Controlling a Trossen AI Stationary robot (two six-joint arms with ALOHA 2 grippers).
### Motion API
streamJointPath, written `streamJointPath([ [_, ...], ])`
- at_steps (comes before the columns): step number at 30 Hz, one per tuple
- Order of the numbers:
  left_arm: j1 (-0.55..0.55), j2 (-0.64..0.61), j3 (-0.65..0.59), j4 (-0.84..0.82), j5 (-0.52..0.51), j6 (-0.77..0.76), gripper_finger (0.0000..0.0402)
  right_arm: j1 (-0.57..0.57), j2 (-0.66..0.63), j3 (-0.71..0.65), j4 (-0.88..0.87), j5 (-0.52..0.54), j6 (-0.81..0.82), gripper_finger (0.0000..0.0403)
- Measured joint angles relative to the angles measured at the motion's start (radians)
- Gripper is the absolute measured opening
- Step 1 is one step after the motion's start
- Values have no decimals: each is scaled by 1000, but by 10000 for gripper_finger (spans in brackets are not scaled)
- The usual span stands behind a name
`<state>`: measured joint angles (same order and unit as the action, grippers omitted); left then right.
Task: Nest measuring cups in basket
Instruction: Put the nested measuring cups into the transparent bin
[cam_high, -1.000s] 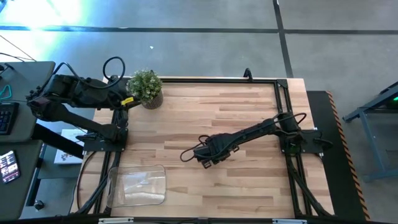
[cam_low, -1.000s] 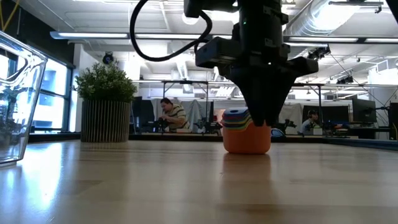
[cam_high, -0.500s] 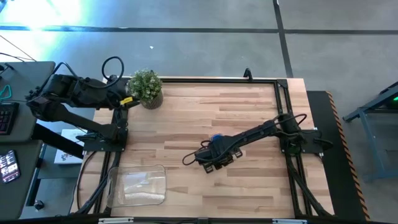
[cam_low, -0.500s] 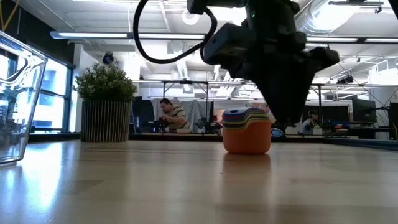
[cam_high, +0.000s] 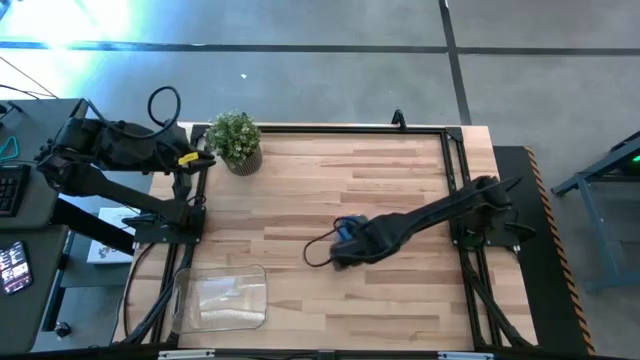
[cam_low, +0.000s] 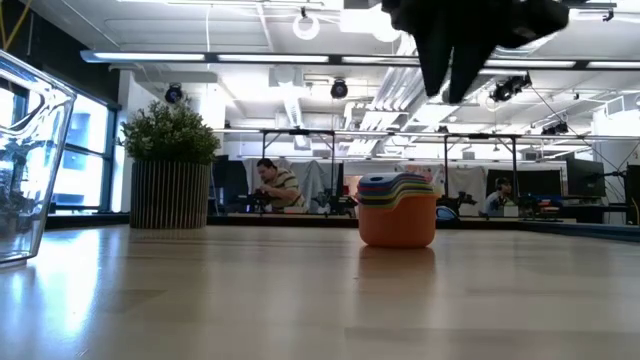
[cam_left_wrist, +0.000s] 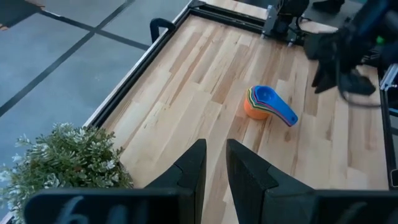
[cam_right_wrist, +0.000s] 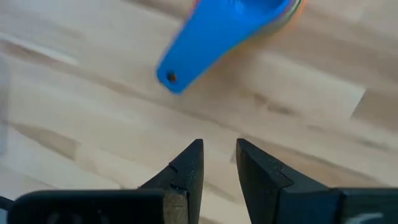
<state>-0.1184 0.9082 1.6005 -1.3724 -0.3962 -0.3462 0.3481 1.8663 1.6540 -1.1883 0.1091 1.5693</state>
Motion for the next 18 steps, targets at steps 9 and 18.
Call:
streamJointPath([
  [9,0,0,0,0,0,0,53,0,-165,0,-62,233,-18,87],
  [18,0,0,0,0,-3,-19,53,0,-358,0,-158,490,-78,87],
])
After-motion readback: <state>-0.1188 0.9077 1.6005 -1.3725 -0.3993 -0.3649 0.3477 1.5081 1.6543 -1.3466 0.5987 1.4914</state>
